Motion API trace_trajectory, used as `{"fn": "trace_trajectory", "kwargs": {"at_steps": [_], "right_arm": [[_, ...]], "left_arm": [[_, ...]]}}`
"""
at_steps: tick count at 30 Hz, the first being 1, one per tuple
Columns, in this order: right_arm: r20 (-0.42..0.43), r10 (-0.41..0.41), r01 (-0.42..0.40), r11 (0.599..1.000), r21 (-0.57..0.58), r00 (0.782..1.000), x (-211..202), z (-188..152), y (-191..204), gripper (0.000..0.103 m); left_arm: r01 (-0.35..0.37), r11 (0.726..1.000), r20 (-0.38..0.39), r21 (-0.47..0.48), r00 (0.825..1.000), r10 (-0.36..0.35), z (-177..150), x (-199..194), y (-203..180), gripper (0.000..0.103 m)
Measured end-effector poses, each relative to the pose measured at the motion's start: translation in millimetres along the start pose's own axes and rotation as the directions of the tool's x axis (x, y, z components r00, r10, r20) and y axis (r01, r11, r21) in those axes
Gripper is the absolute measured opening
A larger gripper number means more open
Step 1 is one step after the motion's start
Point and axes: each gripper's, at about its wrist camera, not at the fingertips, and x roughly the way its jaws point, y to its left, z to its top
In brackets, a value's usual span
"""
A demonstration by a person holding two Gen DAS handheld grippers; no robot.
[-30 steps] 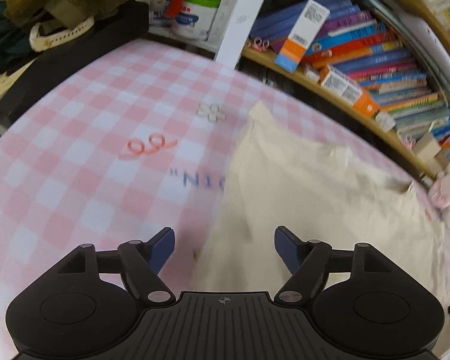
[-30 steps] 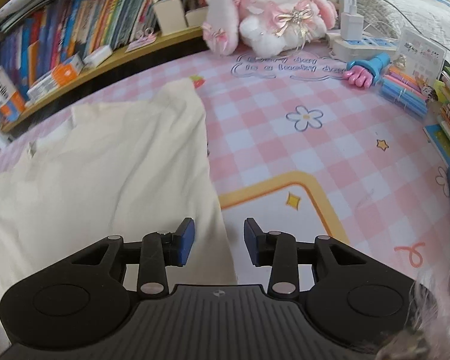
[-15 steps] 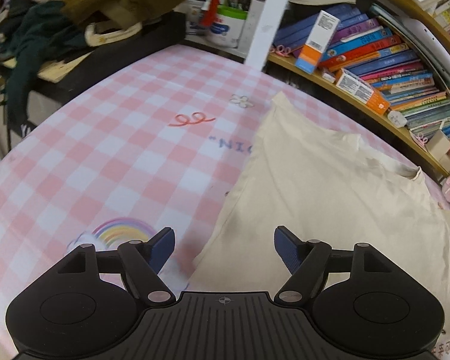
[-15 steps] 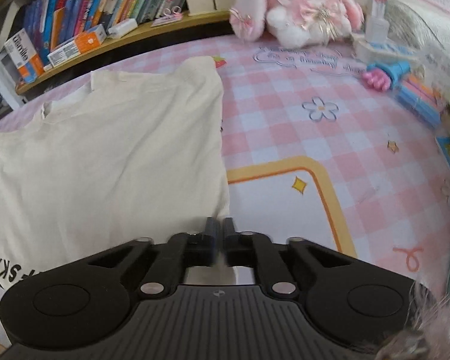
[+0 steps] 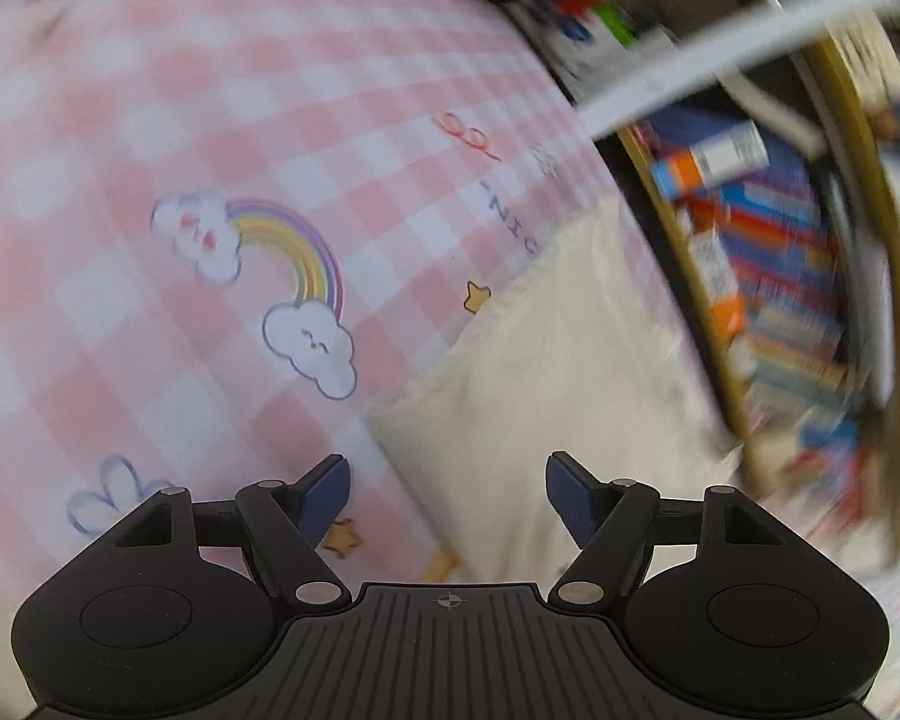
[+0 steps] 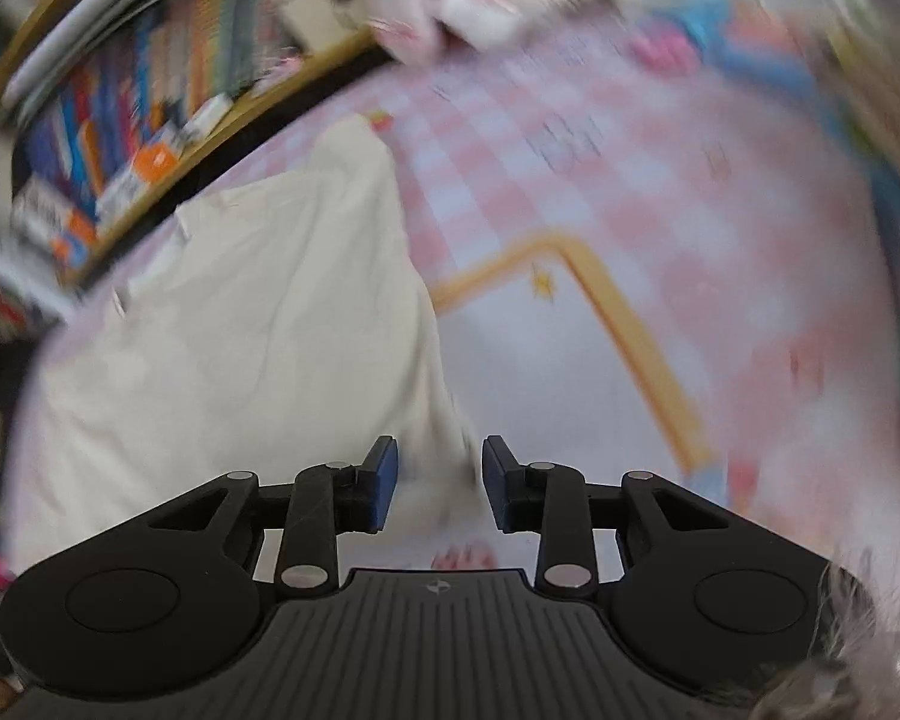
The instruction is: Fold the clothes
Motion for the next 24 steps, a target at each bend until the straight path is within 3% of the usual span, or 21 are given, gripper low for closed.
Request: {"fn": "trace_trajectory", "kwargs": {"at_steps": [5,7,9,10,11,13,16,18,19,20,24], "right_arm": [[-0.057,0.099,-0.083,0.969,0.234,0.993,3,-11,-20,0.03],[-0.056,0.13,-0.108,0.95,0.294,0.99,8,-13,-22,0.03],[-0.054,0.16,-0.131,0.927,0.35,0.986,12,-15,-23,0.029],[-0.052,0.163,-0.134,0.923,0.362,0.985,15,-13,-23,0.026],[-0.052,0.165,-0.134,0.92,0.369,0.985,18,-11,-22,0.013],[-0.044,0.147,-0.126,0.941,0.314,0.988,15,-7,-13,0.01],[0.029,0.173,-0.175,0.96,0.217,0.985,-9,-5,-3,0.009],[0.038,0.154,-0.159,0.969,0.188,0.987,-17,-6,-3,0.009],[-0.001,0.119,-0.116,0.973,0.198,0.993,-8,-9,-7,0.009],[-0.036,0.088,-0.079,0.975,0.206,0.995,0,-13,-11,0.009],[-0.038,0.062,-0.054,0.983,0.178,0.997,10,-20,-11,0.01]], "left_arm": [[0.055,0.989,0.027,-0.14,0.998,-0.052,7,11,9,0.061],[0.064,0.98,0.04,-0.189,0.998,-0.057,8,16,12,0.048],[0.034,0.98,0.025,-0.195,0.999,-0.03,9,22,11,0.012],[0.026,0.982,0.025,-0.185,0.999,-0.022,10,23,9,0.012],[0.043,0.99,0.05,-0.136,0.998,-0.037,9,16,1,0.009],[0.071,0.997,0.093,-0.041,0.993,-0.067,9,3,-13,0.007],[0.073,0.997,0.103,0.024,0.992,-0.075,10,-7,-19,0.005],[0.014,1.0,0.067,-0.006,0.998,-0.013,11,5,-3,0.005],[-0.014,0.999,0.042,-0.037,0.999,0.015,9,12,8,0.005],[-0.013,0.998,0.031,-0.059,0.999,0.015,6,16,15,0.005],[0.026,0.996,0.03,-0.088,0.999,-0.023,7,16,23,0.008]]}}
